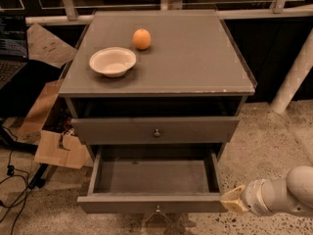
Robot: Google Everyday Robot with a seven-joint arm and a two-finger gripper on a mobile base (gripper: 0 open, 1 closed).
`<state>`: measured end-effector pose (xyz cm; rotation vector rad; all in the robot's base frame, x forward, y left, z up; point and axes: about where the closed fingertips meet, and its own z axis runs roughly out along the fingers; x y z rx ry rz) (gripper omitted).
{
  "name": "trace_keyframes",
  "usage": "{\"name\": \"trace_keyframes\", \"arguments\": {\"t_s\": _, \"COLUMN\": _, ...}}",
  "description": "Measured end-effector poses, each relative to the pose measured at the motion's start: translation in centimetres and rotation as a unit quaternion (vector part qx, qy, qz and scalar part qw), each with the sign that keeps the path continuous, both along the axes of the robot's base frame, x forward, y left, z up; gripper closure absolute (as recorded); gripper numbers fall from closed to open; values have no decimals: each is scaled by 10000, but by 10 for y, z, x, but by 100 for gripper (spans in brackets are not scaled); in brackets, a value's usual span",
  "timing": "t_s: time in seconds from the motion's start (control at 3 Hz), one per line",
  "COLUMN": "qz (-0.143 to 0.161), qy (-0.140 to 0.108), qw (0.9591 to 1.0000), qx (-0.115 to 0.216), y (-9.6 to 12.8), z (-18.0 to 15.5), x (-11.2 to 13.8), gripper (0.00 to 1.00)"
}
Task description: Close middle drawer
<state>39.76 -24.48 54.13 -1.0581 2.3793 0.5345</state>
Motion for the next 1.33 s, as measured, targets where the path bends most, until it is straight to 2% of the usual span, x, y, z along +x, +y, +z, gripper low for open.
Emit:
{"name": "trace_keyframes", "arguments": {"t_s": 0.33, "qz": -193, "qy": 290, "qw": 9993, "qx": 164, "y": -8, "z": -52, "x": 0, "gripper": 100}}
{"name": "trace_keyframes", "arguments": {"t_s": 0.67, "qz": -428, "qy": 652, "qw": 9963, "qx": 369, "y": -16, "z": -97, "x": -3, "gripper": 100}}
{"name": "trace_keyframes", "arguments": {"t_s": 1.0, "qz": -644, "qy": 886, "qw": 9926, "qx": 518, "y": -22, "z": -124, "x": -7, "gripper": 100}}
{"name": "trace_keyframes", "arguments": {"t_s": 1.33, "qz": -752, "qy": 995, "qw": 9904, "qx": 592, "y": -24, "z": -140, "x": -3, "gripper": 100}}
